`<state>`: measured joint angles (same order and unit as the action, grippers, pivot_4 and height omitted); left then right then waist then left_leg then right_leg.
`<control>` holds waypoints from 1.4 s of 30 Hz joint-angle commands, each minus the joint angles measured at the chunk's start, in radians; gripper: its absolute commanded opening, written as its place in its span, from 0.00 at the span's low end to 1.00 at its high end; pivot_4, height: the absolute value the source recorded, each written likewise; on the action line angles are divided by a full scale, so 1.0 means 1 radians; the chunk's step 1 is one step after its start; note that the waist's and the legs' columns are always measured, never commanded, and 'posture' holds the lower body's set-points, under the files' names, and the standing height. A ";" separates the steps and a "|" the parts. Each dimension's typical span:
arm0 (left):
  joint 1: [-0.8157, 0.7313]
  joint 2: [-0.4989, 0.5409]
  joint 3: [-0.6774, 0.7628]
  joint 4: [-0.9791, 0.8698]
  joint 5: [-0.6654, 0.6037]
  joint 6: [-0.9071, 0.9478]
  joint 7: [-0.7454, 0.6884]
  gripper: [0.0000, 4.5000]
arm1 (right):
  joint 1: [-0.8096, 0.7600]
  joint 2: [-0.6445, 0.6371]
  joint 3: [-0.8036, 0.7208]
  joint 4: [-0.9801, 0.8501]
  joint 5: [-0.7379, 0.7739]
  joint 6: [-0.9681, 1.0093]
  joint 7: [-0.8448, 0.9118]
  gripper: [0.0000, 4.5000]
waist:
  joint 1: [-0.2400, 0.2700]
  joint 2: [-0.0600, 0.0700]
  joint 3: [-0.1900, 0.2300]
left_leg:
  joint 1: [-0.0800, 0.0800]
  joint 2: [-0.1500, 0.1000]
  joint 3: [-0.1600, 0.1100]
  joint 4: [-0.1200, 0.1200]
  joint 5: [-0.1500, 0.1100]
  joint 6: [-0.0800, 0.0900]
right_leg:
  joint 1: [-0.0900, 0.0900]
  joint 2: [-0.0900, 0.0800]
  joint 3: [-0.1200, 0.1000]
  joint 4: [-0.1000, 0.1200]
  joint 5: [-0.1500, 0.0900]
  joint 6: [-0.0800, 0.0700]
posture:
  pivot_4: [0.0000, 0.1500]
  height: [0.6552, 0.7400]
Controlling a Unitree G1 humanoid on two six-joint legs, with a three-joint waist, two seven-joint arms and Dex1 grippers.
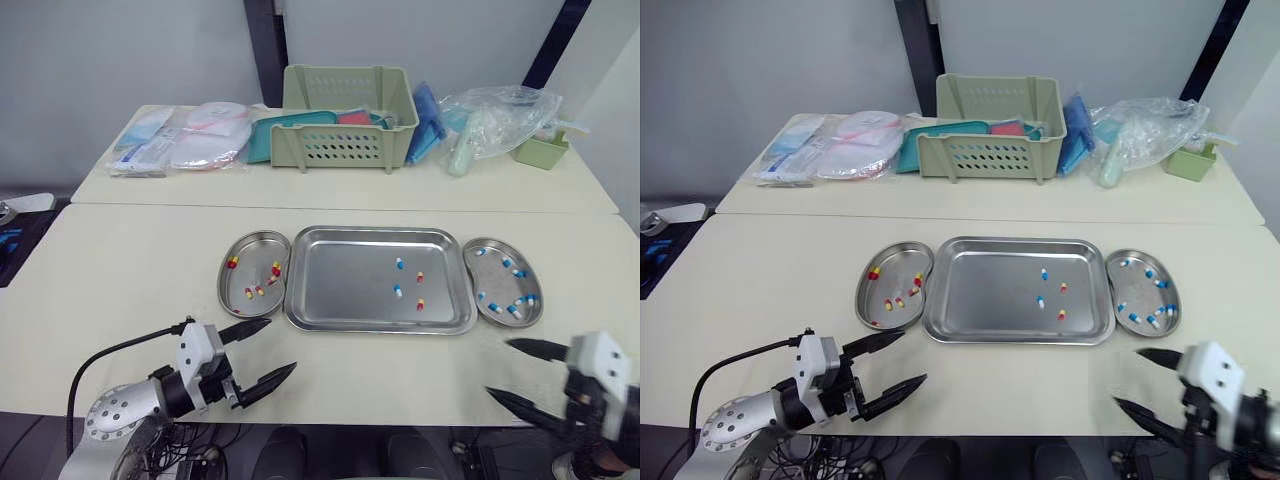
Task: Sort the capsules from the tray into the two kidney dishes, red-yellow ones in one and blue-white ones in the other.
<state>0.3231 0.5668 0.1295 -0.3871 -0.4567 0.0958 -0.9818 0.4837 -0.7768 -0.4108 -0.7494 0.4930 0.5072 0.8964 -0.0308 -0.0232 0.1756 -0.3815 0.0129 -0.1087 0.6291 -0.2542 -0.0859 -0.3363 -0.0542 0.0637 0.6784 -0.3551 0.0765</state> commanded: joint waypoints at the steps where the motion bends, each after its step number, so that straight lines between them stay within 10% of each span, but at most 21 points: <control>1: -0.007 0.000 -0.016 -0.016 0.011 -0.018 0.011 1.00 | -0.209 0.044 0.197 -0.070 -0.037 0.159 -0.209 0.99 | -0.004 -0.001 0.000 | 0.000 0.000 0.000 0.000 0.000 0.000 | 0.000 0.000 0.000 0.000 0.000 0.000 | 1.00 1.00; 8: -0.011 -0.005 -0.035 -0.026 0.017 -0.020 0.028 1.00 | -0.486 0.145 0.483 -0.003 -0.143 0.329 -0.403 0.80 | 0.004 -0.001 0.001 | -0.003 0.000 -0.002 0.000 0.000 0.000 | -0.002 0.000 -0.002 -0.001 0.000 0.000 | 1.00 1.00; 24: -0.014 -0.007 -0.070 -0.053 0.020 -0.009 0.069 1.00 | -0.758 0.329 0.631 0.206 -0.273 0.570 -0.601 0.80 | -0.001 0.000 0.001 | -0.003 0.000 -0.001 0.000 0.000 0.000 | -0.005 0.000 -0.001 0.002 0.000 0.000 | 1.00 1.00; 38: -0.035 0.000 -0.085 -0.080 0.013 0.028 0.097 1.00 | -0.781 0.301 0.688 0.232 -0.313 0.561 -0.573 0.00 | -0.002 0.000 0.001 | -0.003 0.000 -0.001 0.000 0.000 0.000 | -0.005 0.000 -0.001 0.002 0.000 0.000 | 1.00 1.00; 42: -0.042 0.002 -0.087 -0.084 0.009 0.030 0.094 1.00 | -0.784 0.292 0.683 0.215 -0.318 0.505 -0.544 0.00 | -0.002 0.000 0.001 | -0.003 0.000 -0.001 0.000 0.000 0.000 | -0.005 0.000 -0.001 0.002 0.000 0.000 | 1.00 1.00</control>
<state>0.2816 0.5635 0.0460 -0.4353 -0.4359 0.1288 -0.8848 -0.2924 -0.4739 0.2817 -0.5049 0.1784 1.0460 0.3401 -0.0326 -0.0234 0.1764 -0.3845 0.0129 -0.1101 0.6289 -0.2540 -0.0858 -0.3417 -0.0540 0.0632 0.6801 -0.3550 0.0763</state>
